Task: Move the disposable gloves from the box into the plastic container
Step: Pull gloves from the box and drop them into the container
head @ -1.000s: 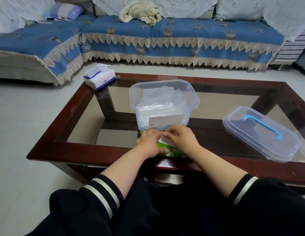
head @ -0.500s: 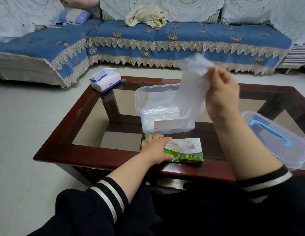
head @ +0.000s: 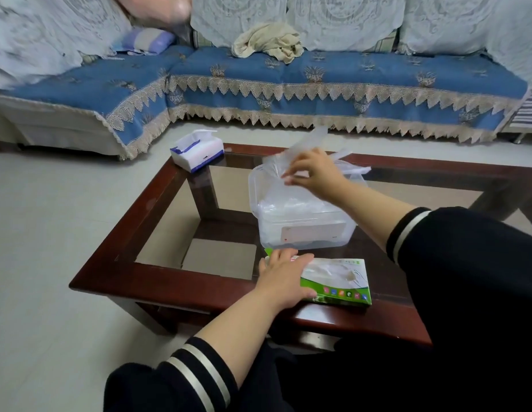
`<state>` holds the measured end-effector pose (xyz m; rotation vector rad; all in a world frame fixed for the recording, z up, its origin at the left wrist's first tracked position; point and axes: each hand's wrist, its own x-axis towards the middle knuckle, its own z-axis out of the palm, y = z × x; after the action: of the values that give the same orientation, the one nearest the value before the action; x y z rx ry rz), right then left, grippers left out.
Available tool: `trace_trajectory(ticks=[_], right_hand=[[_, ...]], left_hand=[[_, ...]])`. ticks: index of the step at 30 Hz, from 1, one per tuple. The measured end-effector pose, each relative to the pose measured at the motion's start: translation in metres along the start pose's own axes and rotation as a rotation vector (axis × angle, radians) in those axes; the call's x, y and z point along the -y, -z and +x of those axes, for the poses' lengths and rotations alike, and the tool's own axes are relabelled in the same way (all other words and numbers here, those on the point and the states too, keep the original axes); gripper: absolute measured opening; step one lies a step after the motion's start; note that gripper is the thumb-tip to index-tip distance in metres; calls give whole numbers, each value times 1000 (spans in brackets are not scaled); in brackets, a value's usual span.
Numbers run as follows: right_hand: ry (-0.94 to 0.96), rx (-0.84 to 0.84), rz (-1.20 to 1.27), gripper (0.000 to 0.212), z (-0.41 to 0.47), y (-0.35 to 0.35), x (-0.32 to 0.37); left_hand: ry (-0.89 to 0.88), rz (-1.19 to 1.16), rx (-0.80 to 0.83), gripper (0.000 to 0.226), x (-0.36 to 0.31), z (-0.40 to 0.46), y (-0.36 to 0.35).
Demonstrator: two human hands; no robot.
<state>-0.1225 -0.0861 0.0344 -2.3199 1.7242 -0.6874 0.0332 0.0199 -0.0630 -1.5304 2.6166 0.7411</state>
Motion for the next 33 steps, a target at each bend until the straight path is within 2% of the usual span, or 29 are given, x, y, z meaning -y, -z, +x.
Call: trace_trajectory(ticks=[5,10,13,15,17,19,21,23,24,26,30,33], right_hand=[[-41,255,-46,29,6,-26,-13],[-204,600,44,49,7,-37,-11],[-243,700,17,54,6,-37,-12],[-251,649,90,47,5,-30,-11],[-224,529,182,38,3,-17,-8],[-188,318,232,31,1,-3,-3],[-165,35,316,25,-18,15,7],[-132,-190,468,20,-47,30,22],[-143,-242,534,23,-66,35,28],[-223,-179,548,30,-100,33,31],[-406,138,209,24,-151,-3,10],[-412,355,67,63,-170,-29,-4]], left_hand=[[-1,15,15,79,0,2,-1],[-1,25,18,78,-1,0,1],[5,28,21,78,-3,-1,2],[0,41,19,79,-5,-3,3],[-13,78,4,81,-5,-4,4],[-41,180,-48,84,-4,-6,4],[-107,288,-114,86,-8,-9,4],[-185,300,-179,80,-10,-10,4],[-226,280,-197,73,-11,-10,4],[-274,227,-229,56,-12,-9,4],[-265,138,-331,29,-13,-2,3],[-203,34,-334,21,-13,7,4]])
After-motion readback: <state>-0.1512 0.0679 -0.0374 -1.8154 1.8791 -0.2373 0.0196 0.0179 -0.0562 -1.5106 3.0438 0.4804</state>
